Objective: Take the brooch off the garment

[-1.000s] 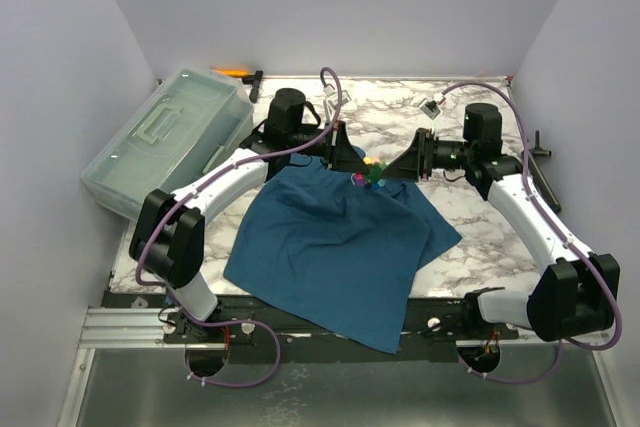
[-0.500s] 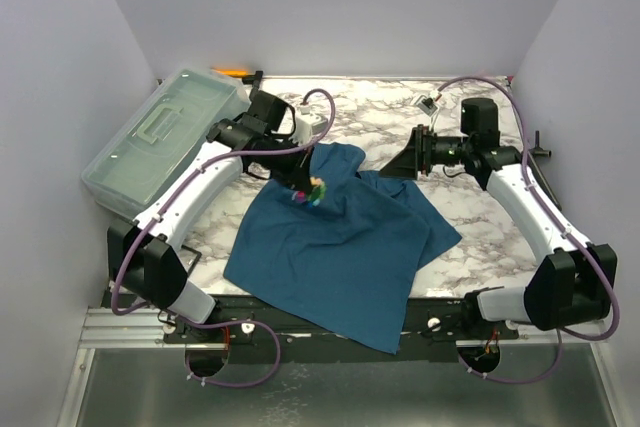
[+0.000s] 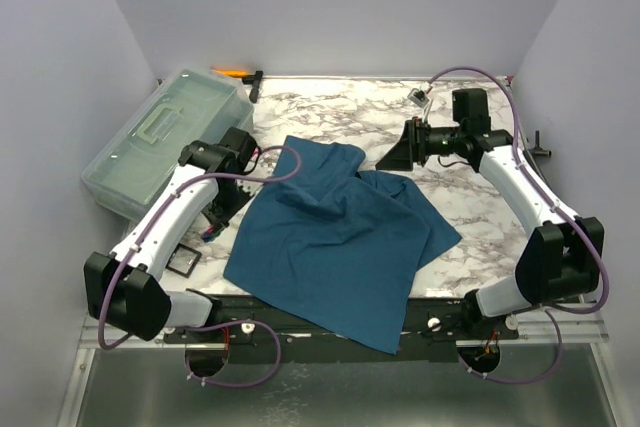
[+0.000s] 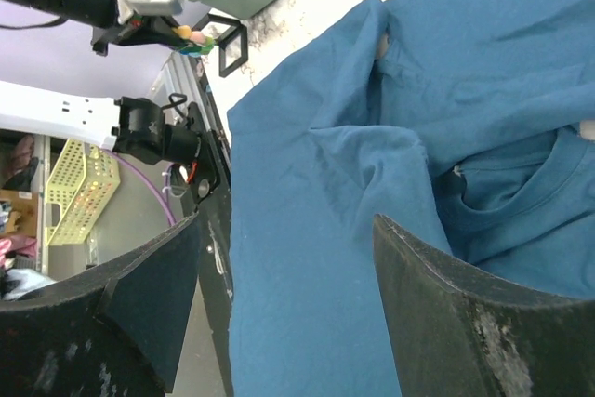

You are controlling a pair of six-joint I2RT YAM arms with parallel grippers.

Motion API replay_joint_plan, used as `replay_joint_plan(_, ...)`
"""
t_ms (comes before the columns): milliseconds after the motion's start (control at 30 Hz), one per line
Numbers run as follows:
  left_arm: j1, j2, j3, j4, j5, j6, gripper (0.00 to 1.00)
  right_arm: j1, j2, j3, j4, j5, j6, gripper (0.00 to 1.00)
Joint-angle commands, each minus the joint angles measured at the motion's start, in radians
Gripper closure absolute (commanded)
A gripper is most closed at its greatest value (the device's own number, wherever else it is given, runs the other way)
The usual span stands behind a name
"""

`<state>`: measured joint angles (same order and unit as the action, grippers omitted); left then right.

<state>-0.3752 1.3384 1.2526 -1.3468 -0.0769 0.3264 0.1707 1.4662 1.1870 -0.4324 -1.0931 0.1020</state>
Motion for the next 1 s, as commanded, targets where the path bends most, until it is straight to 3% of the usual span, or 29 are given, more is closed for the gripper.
replay_joint_plan(0, 0.002, -0.069, -0.093, -0.084, -0.295, 0.033, 1.0, 0.002, 0.042, 0.061, -0.068, 0.004, -0.075, 0.24)
replay_joint_plan(267, 0.004, -0.153, -0.249, -0.08, -0.435, 0.006, 1.0, 0.002, 0.075, 0.087, -0.089, -0.002, -0.092, 0.24)
replay_joint_plan(767, 0.004, -0.176, -0.415, 0.06, -0.371, 0.009, 1.0, 0.004, 0.081, 0.111, -0.113, 0.016, -0.086, 0.23)
replay_joint_plan(967, 0.005, -0.138, -0.494, 0.188, -0.399, 0.041, 1.0, 0.003, 0.069, 0.114, -0.13, 0.033, -0.081, 0.23)
